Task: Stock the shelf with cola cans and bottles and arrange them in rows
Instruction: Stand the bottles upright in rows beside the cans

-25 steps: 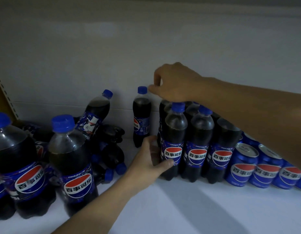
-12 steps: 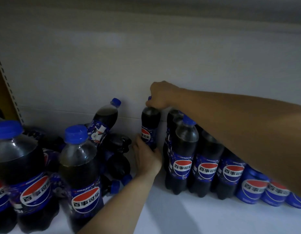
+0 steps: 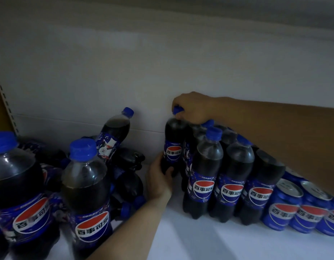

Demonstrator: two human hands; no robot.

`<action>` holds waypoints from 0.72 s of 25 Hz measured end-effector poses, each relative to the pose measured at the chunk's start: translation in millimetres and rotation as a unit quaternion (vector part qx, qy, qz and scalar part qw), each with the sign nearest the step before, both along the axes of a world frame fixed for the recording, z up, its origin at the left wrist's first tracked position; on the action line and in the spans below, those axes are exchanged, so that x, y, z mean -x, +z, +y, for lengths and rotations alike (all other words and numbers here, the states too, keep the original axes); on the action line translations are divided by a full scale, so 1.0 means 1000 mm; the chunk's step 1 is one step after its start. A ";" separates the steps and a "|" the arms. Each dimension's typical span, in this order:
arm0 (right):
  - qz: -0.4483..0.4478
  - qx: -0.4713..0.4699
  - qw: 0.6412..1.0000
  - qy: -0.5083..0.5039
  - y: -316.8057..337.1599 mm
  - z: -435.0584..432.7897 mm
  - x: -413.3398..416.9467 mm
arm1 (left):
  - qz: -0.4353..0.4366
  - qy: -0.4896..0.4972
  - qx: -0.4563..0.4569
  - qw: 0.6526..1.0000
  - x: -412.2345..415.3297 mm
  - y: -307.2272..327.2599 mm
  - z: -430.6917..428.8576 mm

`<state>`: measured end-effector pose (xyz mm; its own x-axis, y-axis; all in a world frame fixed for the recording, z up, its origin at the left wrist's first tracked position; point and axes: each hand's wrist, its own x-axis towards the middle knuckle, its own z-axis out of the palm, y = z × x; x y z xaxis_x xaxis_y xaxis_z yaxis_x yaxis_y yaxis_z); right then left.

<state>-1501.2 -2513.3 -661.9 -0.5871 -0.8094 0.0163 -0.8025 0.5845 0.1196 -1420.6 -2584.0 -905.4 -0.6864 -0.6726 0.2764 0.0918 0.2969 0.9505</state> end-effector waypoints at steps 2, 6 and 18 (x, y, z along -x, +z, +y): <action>-0.004 0.000 1.000 -0.012 -0.001 0.000 0.000 | -0.008 0.002 0.019 1.000 -0.002 0.002 0.003; -0.008 -0.006 0.999 -0.046 -0.005 -0.005 0.001 | -0.041 0.007 0.062 0.997 -0.006 0.006 0.000; 0.099 0.115 0.988 0.031 0.000 0.045 -0.063 | -0.007 -0.025 0.071 0.997 -0.022 0.031 0.026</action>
<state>-1437.8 -2467.9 -661.4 -0.5034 -0.8052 0.3135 -0.8118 0.5650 0.1478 -1398.6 -2558.4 -874.8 -0.7224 -0.5925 0.3564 0.0972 0.4233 0.9008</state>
